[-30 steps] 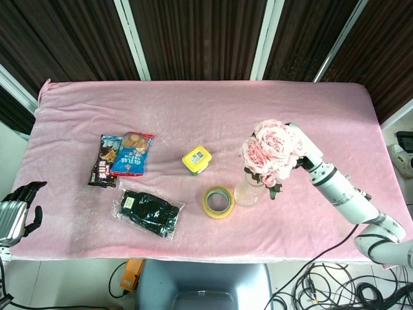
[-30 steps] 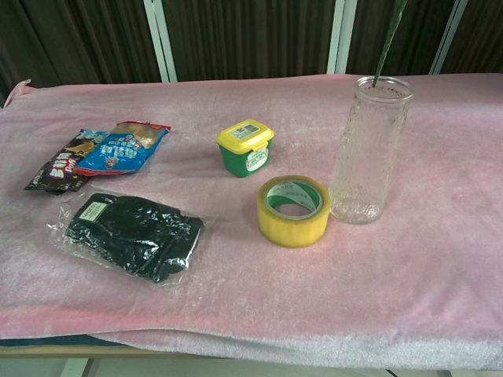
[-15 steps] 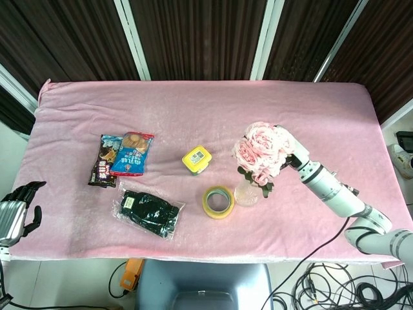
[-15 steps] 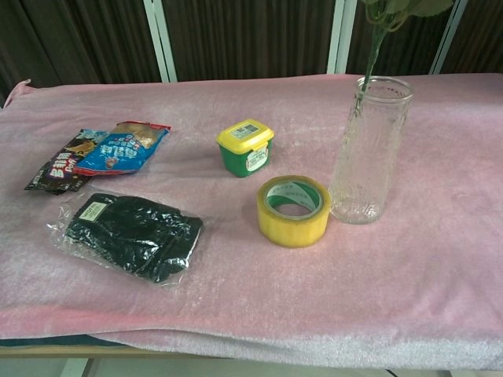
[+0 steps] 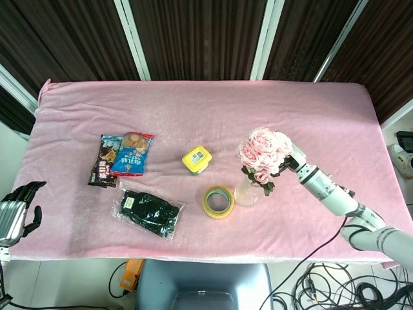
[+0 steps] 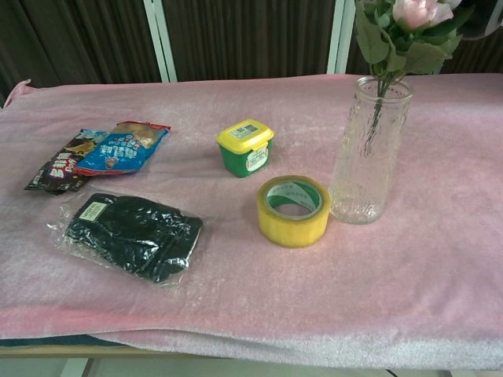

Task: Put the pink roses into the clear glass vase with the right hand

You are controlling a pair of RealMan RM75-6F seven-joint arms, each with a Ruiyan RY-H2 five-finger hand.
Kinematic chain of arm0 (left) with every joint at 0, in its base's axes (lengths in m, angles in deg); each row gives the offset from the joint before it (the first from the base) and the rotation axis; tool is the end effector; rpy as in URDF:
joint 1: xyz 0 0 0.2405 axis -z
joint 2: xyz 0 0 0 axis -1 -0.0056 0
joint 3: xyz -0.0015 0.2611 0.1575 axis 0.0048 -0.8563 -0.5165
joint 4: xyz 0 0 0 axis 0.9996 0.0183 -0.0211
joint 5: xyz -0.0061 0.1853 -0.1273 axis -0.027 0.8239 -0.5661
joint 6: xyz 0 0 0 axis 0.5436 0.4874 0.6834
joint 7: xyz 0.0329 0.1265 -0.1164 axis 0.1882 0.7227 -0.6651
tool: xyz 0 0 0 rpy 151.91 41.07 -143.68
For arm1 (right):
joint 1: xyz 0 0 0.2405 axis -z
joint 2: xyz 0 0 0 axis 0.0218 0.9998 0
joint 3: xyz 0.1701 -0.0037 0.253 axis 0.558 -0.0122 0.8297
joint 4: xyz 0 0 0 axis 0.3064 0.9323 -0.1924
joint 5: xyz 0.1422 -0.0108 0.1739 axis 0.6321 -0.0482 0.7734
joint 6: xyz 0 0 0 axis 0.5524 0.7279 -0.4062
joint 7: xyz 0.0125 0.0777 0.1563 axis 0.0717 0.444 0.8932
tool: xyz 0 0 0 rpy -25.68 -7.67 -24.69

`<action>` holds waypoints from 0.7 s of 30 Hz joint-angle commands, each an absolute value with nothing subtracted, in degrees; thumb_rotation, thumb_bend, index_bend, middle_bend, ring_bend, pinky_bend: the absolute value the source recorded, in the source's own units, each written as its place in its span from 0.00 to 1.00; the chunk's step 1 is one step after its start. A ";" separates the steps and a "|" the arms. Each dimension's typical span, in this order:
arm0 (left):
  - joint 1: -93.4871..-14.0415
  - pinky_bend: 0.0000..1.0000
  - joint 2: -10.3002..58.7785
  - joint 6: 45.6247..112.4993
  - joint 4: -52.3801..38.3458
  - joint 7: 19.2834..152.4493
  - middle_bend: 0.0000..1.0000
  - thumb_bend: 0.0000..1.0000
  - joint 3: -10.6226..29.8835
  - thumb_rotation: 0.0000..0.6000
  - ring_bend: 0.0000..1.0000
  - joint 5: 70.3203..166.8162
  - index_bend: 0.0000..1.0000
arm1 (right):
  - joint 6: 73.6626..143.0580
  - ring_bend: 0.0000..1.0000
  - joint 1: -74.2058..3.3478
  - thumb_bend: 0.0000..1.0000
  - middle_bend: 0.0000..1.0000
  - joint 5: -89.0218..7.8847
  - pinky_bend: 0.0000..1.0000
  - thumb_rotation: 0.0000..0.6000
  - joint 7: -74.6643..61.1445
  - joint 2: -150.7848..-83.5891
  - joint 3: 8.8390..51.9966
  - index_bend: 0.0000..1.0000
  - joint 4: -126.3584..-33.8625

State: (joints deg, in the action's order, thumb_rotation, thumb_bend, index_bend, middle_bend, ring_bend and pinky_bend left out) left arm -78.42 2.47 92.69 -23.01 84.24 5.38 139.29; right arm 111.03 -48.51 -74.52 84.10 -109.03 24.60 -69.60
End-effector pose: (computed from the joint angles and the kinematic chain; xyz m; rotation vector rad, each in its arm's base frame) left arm -0.3692 0.2642 0.1832 -1.4489 -0.8684 -0.8267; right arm -0.1869 -0.4676 0.0972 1.5910 -1.9294 1.8340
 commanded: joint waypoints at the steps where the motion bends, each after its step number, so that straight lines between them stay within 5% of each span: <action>1: -78.44 0.37 2.47 92.76 -23.05 84.28 0.19 0.64 5.39 1.00 0.20 139.31 0.19 | 111.05 0.59 -47.90 0.37 0.65 -73.91 0.76 1.00 85.08 -110.41 23.55 0.83 -67.48; 11: -78.46 0.37 2.42 92.78 -23.17 84.26 0.19 0.64 5.30 1.00 0.20 139.51 0.19 | 110.77 0.57 -46.46 0.37 0.65 -72.30 0.75 1.00 83.91 -113.79 22.13 0.81 -62.24; 15: -78.42 0.37 2.45 92.74 -23.14 84.30 0.19 0.64 5.36 1.00 0.20 139.41 0.19 | 110.77 0.43 -46.52 0.35 0.58 -72.88 0.67 1.00 82.82 -114.27 21.40 0.66 -61.30; 21: -78.40 0.37 2.45 92.66 -23.14 84.38 0.19 0.64 5.29 1.00 0.20 139.47 0.19 | 111.94 0.14 -46.53 0.25 0.31 -73.70 0.44 1.00 83.57 -114.39 20.68 0.38 -60.78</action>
